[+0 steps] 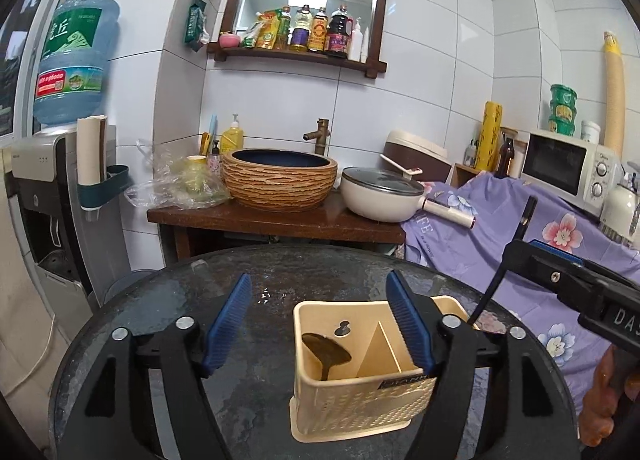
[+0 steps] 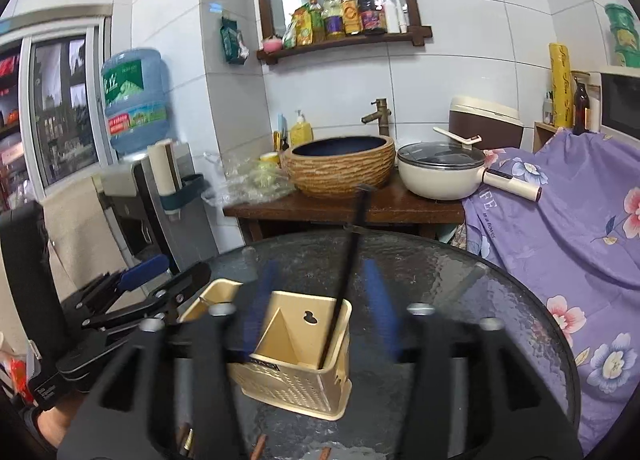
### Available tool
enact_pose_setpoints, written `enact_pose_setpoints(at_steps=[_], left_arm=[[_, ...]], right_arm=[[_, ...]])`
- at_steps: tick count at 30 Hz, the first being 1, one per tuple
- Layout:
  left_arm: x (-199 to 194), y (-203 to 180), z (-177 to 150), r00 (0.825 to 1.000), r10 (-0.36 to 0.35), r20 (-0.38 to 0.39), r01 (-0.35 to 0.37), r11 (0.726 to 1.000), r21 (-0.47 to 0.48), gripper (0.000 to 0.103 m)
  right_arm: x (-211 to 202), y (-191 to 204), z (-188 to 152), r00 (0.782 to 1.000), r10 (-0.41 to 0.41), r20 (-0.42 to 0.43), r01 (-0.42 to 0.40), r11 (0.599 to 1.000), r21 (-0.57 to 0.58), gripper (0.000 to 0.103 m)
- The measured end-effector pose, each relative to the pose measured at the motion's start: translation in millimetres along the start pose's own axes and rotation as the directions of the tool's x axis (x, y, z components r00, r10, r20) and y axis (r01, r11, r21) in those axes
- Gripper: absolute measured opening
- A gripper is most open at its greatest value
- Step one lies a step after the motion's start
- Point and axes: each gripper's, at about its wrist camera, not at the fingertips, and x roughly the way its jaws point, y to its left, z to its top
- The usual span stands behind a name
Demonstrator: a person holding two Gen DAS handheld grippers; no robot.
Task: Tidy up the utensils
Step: 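Open the left tool to drop the spoon into the holder while the right tool releases the chopstick, then return to the table and grasp a brown wooden chopstick with each tool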
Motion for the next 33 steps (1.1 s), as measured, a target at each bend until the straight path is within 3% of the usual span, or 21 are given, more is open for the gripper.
enact_pose_setpoints(at_steps=[8,16,20,25,28,33], left_arm=[[-33,28,-20,0.998,0.040,-0.052,-0.044,0.997,-0.063,0.092],[-68,53,-67,0.978,0.129,-0.162,-0.132,0.991,-0.002,0.093],[-77,59,-98,0.955,0.151,-0.256,-0.147,0.989,0.035,0.092],[-82,63,-130,0.928,0.152,-0.340,-0.145,0.988,0.045,0.082],[-79,66,-146,0.909,0.144,-0.390,-0.143,0.989,0.031,0.074],[-77,61,-160,0.893,0.132,-0.431,-0.126,0.991,0.041,0.064]], right_arm=[[-15,-7,-14,1.000,-0.020,-0.019,0.021,0.999,0.025,0.060],[-32,-8,-72,0.981,-0.078,-0.177,0.075,0.997,-0.023,0.061],[-33,-10,-113,0.956,-0.113,-0.271,0.102,0.993,-0.057,0.061],[-30,-15,-160,0.912,-0.128,-0.390,0.114,0.992,-0.060,0.054],[-26,-15,-177,0.889,-0.131,-0.439,0.116,0.991,-0.061,0.049],[-22,-13,-190,0.859,-0.144,-0.492,0.130,0.989,-0.063,0.040]])
